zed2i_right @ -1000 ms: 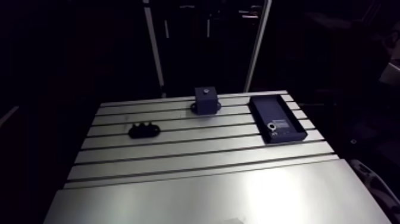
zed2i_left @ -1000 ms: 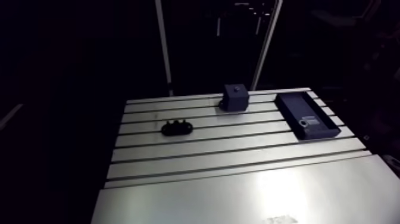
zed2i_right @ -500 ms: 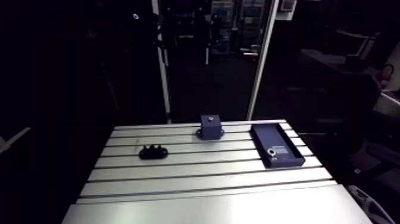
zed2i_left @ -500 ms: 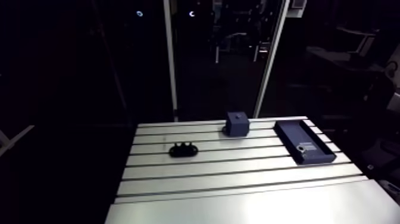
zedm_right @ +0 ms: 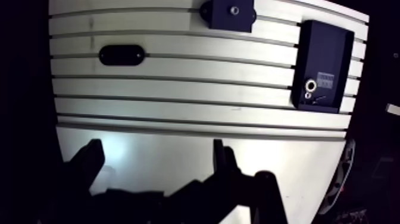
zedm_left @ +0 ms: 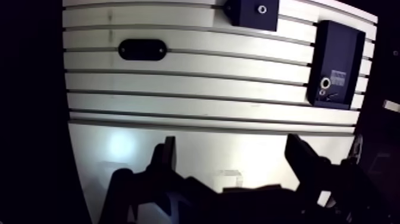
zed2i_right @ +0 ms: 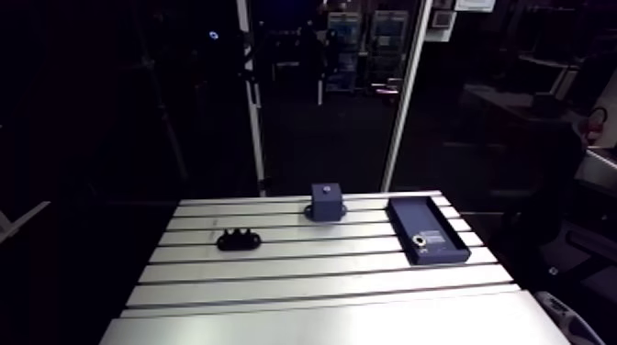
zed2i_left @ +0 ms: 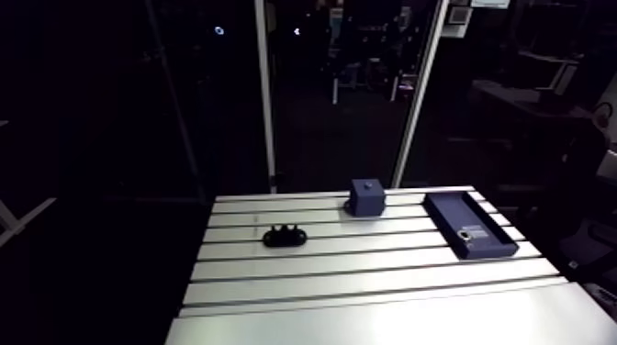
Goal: Pick up the M10 bolt and insert it into the hole until fully seated.
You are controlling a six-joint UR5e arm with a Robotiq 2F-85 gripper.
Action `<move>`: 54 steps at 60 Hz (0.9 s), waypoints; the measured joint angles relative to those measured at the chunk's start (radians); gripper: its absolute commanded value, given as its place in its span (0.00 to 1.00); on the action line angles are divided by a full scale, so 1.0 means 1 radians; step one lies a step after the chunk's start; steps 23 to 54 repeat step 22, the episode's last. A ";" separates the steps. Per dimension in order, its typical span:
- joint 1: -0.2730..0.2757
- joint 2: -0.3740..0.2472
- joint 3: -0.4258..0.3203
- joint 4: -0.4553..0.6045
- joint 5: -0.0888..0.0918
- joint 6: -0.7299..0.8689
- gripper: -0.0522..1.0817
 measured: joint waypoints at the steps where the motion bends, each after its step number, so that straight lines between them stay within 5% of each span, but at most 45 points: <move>1: 0.000 0.000 0.000 -0.001 0.000 0.000 0.06; 54: 0.001 0.003 -0.003 -0.005 0.000 0.000 0.06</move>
